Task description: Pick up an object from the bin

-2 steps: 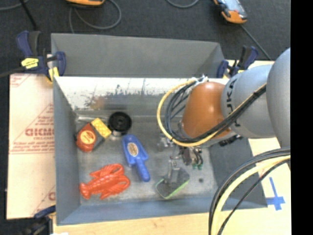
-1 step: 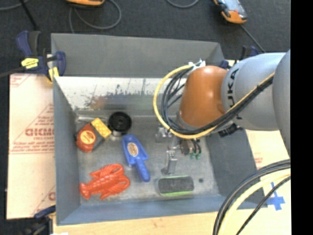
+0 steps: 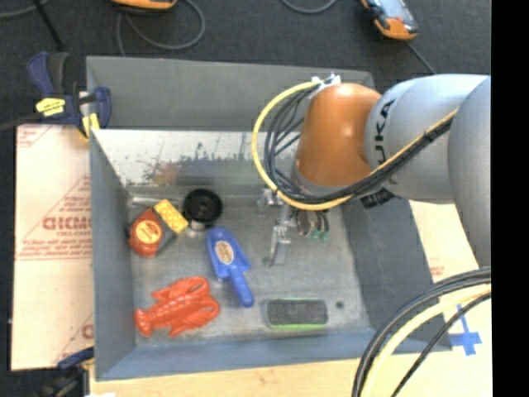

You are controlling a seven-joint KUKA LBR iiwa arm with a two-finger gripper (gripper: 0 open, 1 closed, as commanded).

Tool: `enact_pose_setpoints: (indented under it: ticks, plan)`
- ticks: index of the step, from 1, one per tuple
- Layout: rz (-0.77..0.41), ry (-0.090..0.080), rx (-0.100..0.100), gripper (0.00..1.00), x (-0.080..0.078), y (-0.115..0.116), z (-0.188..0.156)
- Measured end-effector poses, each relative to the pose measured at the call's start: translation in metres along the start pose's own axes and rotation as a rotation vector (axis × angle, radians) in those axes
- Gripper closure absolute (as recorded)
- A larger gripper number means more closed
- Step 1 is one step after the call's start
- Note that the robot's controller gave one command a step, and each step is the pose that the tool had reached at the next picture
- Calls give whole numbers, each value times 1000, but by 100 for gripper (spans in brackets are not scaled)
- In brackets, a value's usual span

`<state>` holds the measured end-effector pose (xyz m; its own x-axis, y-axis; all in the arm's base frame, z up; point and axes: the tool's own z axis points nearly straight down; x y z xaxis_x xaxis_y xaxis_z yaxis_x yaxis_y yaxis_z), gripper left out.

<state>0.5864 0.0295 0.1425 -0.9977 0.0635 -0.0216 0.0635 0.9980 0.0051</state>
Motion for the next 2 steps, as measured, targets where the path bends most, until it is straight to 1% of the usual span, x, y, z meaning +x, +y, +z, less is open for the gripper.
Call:
enact_pose_setpoints:
  ticks: [1,2]
  plan:
    - [25,31,5,0,1,-12,-12]
    - [-2,7,5,0,29,15,8]
